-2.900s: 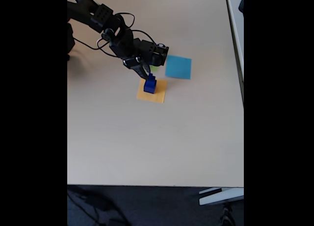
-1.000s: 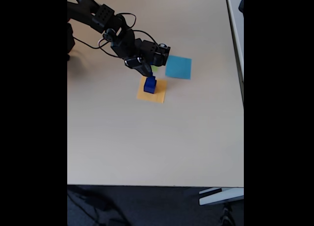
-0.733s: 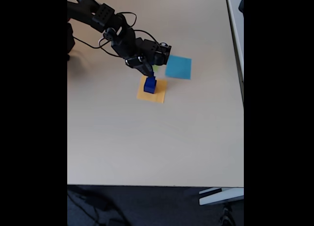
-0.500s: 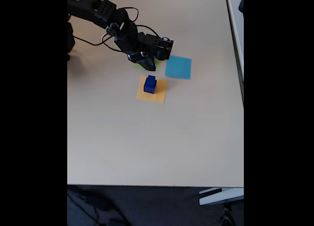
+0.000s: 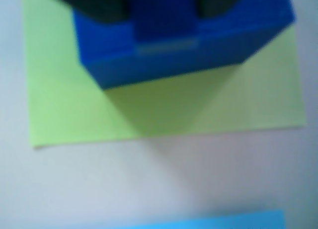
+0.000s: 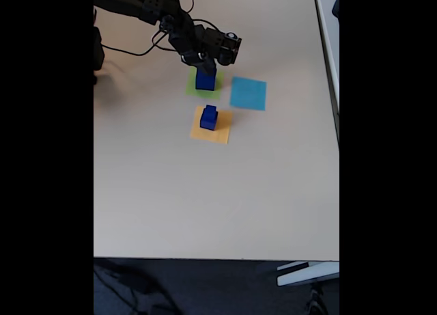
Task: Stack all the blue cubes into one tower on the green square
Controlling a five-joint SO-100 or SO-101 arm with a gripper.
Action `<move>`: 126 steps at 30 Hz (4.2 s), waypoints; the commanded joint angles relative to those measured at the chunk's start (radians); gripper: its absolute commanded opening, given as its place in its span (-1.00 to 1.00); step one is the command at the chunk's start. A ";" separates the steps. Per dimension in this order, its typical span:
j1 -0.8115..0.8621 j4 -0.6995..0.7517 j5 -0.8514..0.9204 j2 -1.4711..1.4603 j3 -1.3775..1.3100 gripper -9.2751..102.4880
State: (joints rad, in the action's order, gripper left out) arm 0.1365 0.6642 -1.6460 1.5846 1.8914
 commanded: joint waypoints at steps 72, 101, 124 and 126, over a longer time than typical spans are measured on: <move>0.031 0.054 0.153 0.066 -0.314 -0.31; 0.244 -0.077 0.370 -0.084 -0.184 -0.36; 0.268 -0.132 0.393 -0.055 -0.058 -0.44; 0.268 -0.135 0.399 -0.055 -0.057 -0.45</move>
State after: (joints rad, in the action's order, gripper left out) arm 0.4004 0.5522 -1.2594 1.4680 1.8408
